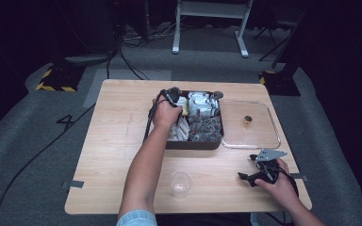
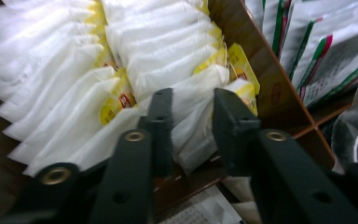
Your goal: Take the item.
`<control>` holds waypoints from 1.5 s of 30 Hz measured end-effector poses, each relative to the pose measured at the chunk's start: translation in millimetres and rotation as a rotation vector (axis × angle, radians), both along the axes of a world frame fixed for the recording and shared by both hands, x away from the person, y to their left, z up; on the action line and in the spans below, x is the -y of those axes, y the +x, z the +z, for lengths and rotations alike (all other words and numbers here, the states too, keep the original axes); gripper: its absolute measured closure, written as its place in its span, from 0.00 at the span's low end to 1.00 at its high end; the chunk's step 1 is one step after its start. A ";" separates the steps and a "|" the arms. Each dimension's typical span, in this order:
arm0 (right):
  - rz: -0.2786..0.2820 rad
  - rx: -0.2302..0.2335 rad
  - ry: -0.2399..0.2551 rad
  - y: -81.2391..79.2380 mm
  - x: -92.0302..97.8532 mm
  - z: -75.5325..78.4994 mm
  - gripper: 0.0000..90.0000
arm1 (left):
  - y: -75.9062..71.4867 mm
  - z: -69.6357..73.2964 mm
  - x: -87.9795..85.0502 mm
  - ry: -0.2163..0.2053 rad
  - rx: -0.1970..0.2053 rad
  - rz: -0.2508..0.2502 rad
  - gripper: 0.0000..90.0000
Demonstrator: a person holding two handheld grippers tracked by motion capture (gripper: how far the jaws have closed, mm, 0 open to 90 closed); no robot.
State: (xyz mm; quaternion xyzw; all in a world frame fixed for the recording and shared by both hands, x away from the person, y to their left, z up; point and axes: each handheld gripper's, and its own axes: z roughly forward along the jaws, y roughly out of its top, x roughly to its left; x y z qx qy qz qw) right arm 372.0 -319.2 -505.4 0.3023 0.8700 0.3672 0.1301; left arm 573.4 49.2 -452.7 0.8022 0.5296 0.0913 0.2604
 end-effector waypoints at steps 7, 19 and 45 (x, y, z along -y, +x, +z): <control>0.001 0.000 0.000 0.0 0.0 0.0 0.04 | -0.5 3.1 -1.4 0.020 0.003 -0.035 0.99; 0.002 0.001 0.002 0.0 0.0 0.0 0.04 | -4.1 24.8 -13.7 -0.034 0.073 -0.062 1.00; 0.004 -0.001 0.001 0.2 0.1 0.0 0.04 | -47.4 104.6 -52.0 -0.152 0.206 -0.160 1.00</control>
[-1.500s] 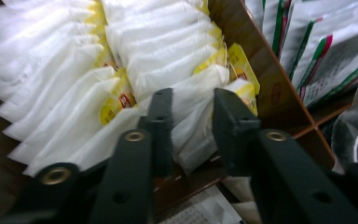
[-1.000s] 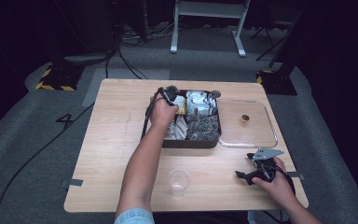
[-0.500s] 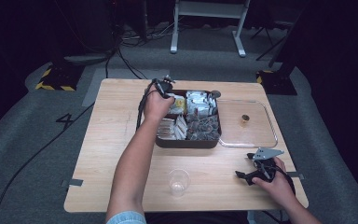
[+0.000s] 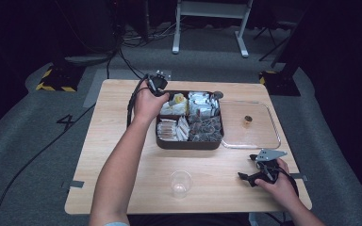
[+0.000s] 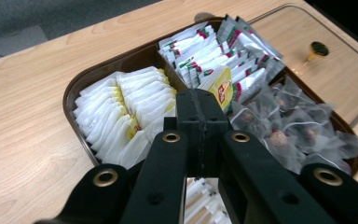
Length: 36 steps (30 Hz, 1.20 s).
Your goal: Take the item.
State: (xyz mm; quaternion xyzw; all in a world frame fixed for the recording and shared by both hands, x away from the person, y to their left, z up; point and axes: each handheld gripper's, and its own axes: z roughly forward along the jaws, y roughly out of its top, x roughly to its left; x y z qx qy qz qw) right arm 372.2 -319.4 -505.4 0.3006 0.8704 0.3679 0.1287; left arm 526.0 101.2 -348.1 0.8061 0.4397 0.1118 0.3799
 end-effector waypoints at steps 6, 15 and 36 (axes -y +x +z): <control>-0.001 0.000 0.000 -0.1 -0.1 -0.1 0.04 | -20.9 14.2 -6.5 -0.018 0.015 -0.035 1.00; 0.001 0.000 0.000 0.2 -0.1 0.0 0.04 | -63.2 32.8 -14.6 -0.016 0.062 -0.095 1.00; 0.001 0.004 -0.002 0.5 -0.9 -0.1 0.05 | -150.2 30.8 -12.2 -0.056 0.120 -0.289 1.00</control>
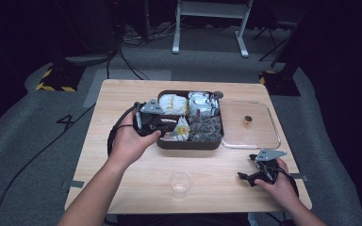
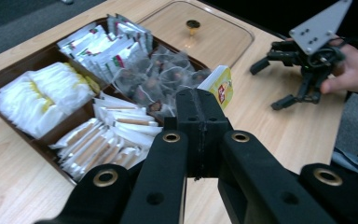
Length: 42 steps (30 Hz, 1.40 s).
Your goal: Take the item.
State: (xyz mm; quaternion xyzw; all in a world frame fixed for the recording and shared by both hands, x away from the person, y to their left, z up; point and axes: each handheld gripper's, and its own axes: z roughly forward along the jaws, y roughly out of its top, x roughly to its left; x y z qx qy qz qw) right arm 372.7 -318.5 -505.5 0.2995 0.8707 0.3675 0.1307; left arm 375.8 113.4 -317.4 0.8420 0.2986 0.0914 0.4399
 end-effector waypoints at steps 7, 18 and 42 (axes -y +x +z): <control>-0.005 0.002 0.000 -0.7 -0.2 0.0 0.05 | -23.1 -11.8 4.3 -0.018 0.008 -0.054 1.00; -0.009 0.002 0.000 -0.9 -0.3 0.0 0.05 | -45.1 -35.1 12.3 -0.036 0.030 -0.092 1.00; -0.010 0.002 0.001 -1.1 -0.3 0.0 0.05 | -78.4 -78.3 26.1 -0.006 -0.018 -0.158 1.00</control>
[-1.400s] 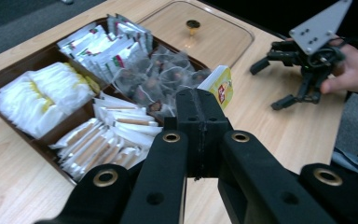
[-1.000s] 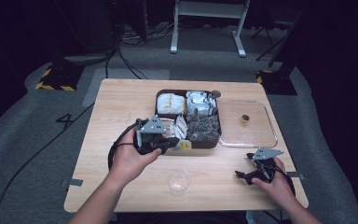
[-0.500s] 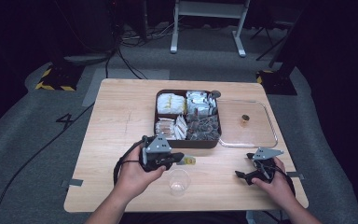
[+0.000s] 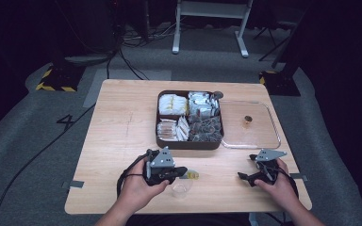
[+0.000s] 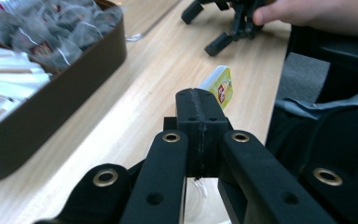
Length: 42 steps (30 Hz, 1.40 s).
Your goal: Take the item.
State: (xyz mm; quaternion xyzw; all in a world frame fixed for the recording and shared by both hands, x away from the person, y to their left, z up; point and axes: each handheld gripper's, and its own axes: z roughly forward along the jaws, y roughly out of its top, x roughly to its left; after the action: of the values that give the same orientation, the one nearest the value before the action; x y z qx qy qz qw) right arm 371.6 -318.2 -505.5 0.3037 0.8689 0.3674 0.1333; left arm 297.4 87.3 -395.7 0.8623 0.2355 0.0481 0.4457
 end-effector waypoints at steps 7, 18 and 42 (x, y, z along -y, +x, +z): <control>-0.003 0.000 0.001 -0.2 -0.1 0.0 0.05 | -4.9 -5.7 -3.0 -0.001 -0.013 -0.002 1.00; -0.004 0.000 0.001 -0.3 -0.1 0.0 0.05 | -8.6 -10.0 -8.6 0.006 -0.029 -0.008 0.98; -0.003 -0.002 0.001 -0.1 0.0 0.1 0.05 | -13.5 9.9 -31.4 0.034 0.082 0.129 0.49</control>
State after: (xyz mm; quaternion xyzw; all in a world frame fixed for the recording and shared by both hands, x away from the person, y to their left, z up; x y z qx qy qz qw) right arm 371.5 -318.2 -505.3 0.3055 0.8684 0.3675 0.1327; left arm 284.0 118.6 -385.8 0.8500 0.2714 0.1162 0.4363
